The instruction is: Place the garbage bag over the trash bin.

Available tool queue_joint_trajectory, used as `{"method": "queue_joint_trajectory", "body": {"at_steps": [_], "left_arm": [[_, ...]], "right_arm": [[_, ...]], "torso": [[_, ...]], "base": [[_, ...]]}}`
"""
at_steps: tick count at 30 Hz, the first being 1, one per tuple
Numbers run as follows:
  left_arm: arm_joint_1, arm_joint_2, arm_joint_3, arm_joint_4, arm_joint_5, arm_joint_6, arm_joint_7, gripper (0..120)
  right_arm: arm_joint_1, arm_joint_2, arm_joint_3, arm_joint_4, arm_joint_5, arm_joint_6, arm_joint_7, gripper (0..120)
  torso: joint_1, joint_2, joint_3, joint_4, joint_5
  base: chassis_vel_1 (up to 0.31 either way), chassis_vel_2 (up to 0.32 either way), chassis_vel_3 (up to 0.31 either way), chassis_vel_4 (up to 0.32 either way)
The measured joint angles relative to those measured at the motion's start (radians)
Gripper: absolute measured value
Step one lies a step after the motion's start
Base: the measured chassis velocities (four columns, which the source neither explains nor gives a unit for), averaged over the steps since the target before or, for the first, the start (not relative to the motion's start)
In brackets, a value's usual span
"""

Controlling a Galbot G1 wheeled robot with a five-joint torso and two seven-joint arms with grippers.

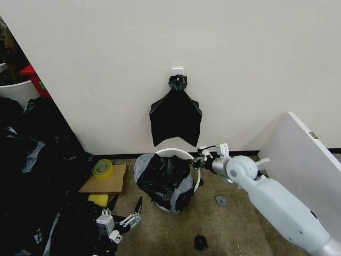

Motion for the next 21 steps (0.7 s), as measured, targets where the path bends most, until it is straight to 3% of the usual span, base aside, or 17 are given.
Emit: {"method": "queue_joint_trajectory", "body": {"at_steps": [8,13,21], "left_arm": [[-0.005,0.0,0.01,-0.004,-0.001,0.001,-0.001,100],[-0.01,0.007,0.012,-0.005,-0.002,0.002,-0.003,100],[-0.014,0.011,0.013,-0.013,-0.009,0.009,-0.007,100]], "right_arm": [[-0.129,0.063,0.091,0.139,0.082,0.025,0.329,1],[-0.219,0.112,0.1,0.239,0.042,0.093,0.478,1],[-0.323,0.171,0.085,0.317,-0.044,0.158,0.58,1]], "torso": [[0.0,0.0,0.0,0.0001,0.0001],[0.0,0.0,0.0,0.0002,-0.0001],[0.0,0.0,0.0,0.0001,-0.0001]], "base": [[0.0,0.0,0.0,0.0],[0.0,0.0,0.0,0.0],[0.0,0.0,0.0,0.0]]}}
